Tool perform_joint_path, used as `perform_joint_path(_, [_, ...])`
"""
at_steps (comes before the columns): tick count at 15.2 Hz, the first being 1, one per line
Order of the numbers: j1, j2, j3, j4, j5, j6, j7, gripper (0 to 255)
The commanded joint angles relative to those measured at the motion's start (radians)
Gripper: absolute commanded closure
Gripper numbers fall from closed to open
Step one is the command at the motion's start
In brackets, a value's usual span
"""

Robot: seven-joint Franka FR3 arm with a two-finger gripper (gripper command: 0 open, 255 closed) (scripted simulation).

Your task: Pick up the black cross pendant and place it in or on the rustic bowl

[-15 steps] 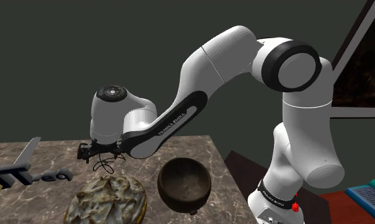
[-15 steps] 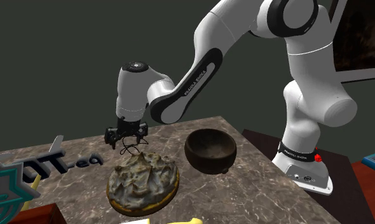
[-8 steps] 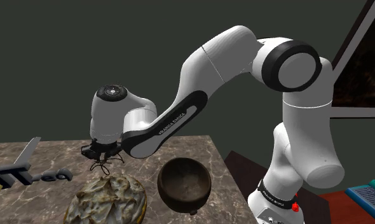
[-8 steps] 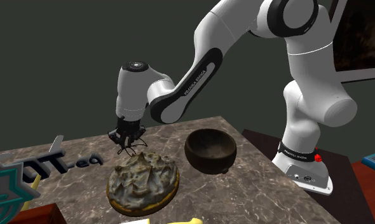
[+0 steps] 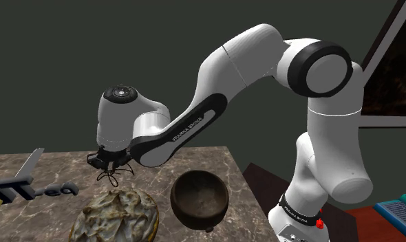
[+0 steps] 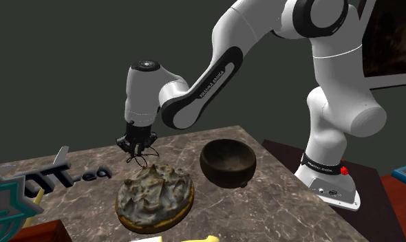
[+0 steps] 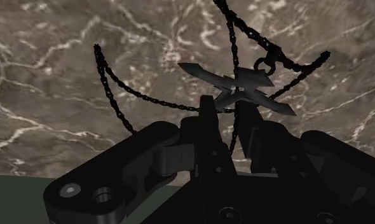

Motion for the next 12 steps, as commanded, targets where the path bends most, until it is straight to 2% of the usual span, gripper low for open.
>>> perform_joint_path(1, [-0.002,-0.016,0.005,0.005,0.009,-0.021,-0.010,255])
perform_joint_path(12, [-0.013,-0.096,0.027,0.044,0.058,-0.136,-0.066,255])
